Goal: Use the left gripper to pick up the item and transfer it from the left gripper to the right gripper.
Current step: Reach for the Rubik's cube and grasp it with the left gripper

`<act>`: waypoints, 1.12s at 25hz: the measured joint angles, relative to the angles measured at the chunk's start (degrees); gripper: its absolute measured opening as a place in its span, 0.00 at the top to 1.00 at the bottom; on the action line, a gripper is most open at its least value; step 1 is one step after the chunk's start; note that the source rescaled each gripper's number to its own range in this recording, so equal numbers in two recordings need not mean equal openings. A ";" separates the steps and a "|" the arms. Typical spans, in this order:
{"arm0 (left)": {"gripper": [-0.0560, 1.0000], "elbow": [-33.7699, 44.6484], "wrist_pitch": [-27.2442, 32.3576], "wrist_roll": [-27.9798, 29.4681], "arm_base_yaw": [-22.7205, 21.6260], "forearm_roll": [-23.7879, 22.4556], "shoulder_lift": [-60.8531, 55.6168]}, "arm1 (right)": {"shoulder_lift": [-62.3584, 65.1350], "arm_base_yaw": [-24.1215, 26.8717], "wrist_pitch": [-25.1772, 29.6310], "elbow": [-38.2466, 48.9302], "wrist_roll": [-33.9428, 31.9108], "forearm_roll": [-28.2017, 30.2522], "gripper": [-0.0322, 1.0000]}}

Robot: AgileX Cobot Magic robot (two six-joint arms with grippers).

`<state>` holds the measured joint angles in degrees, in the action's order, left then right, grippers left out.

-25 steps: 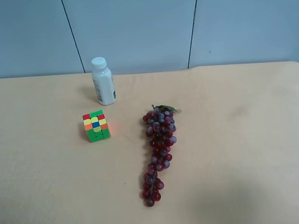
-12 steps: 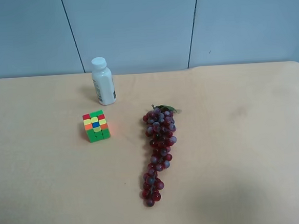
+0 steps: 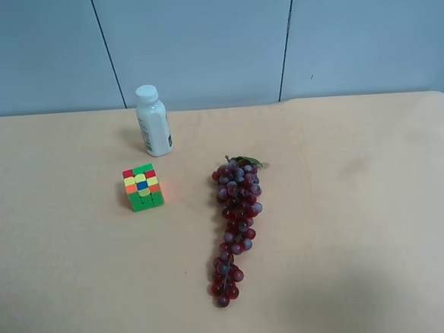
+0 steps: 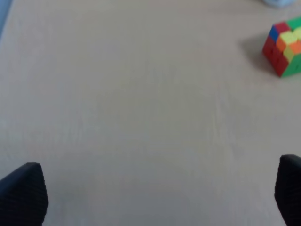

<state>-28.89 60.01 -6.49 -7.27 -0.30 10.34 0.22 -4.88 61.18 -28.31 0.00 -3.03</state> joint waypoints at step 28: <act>0.01 -27.30 -4.86 6.49 13.65 7.21 51.72 | 0.00 0.00 0.00 0.00 0.00 0.05 0.01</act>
<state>-56.19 55.15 0.00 6.39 6.91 62.06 0.22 -4.88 61.18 -28.31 0.00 -2.99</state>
